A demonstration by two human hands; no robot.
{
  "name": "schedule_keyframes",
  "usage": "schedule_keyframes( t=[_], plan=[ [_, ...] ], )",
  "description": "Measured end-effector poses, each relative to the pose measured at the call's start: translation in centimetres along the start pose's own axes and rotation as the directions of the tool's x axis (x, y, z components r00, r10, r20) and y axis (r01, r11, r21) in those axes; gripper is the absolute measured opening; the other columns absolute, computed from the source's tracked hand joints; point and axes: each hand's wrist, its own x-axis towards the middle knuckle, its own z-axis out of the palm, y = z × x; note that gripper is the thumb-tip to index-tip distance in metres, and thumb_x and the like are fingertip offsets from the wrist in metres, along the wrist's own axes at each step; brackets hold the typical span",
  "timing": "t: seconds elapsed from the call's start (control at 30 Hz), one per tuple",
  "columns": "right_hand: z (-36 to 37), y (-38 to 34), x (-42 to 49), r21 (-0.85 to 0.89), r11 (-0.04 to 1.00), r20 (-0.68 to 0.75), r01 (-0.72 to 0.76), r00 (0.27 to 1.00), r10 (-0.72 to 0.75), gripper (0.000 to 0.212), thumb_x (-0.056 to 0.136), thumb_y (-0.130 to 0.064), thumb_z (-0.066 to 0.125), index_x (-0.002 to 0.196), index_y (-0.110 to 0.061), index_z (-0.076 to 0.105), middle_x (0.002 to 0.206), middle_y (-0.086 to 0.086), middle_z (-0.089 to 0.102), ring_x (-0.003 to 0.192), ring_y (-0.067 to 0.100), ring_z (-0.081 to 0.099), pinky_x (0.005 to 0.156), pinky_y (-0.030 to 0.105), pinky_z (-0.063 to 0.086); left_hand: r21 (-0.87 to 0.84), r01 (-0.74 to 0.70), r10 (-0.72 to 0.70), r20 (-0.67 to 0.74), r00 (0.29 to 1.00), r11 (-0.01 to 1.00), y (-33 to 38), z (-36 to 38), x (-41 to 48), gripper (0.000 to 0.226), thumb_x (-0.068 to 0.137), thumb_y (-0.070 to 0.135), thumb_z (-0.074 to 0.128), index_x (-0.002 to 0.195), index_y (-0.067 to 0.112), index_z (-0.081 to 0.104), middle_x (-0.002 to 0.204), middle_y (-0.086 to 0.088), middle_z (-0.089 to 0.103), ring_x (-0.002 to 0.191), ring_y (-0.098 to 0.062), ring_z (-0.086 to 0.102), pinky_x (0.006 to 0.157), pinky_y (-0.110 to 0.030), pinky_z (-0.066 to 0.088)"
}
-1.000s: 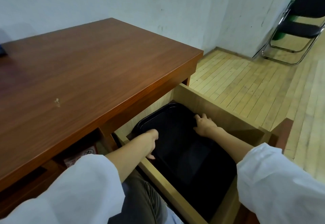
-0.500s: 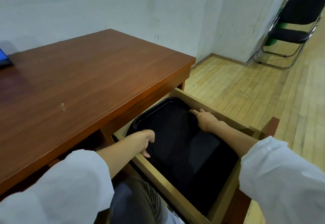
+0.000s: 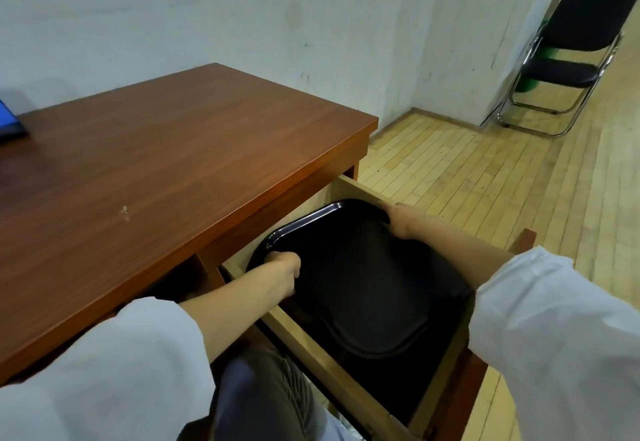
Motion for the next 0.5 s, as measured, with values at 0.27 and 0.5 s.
schedule_keyframes(
  t=[0.27, 0.5],
  plan=[
    [-2.1, -0.4, -5.8, 0.018, 0.987, 0.015, -0.16, 0.987, 0.159, 0.031, 0.094, -0.02, 0.045, 0.12, -0.007, 0.053, 0.121, 0.012, 0.057, 0.107, 0.027, 0.056, 0.085, 0.032, 0.044, 0.064, -0.16, 0.158, 0.029, 0.987, 0.985, 2.4, -3.6, -2.6, 0.027, 0.09, -0.008, 0.046, 0.112, 0.006, 0.04, 0.106, -0.016, 0.044, 0.117, -0.03, 0.048, 0.09, -0.033, 0.045],
    [-4.3, 1.4, -13.8, 0.053, 0.97, -0.1, -0.236, 0.965, 0.241, 0.031, 0.093, -0.02, 0.04, 0.114, -0.004, 0.055, 0.091, 0.007, 0.058, 0.08, 0.021, 0.057, 0.065, 0.027, 0.046, -0.003, -0.158, 0.155, 0.185, 0.97, 0.987, 2.2, -3.9, -5.7, 0.044, 0.084, -0.012, 0.049, 0.125, 0.005, 0.046, 0.121, -0.013, 0.051, 0.1, -0.027, 0.056, 0.065, -0.035, 0.051]
  ],
)
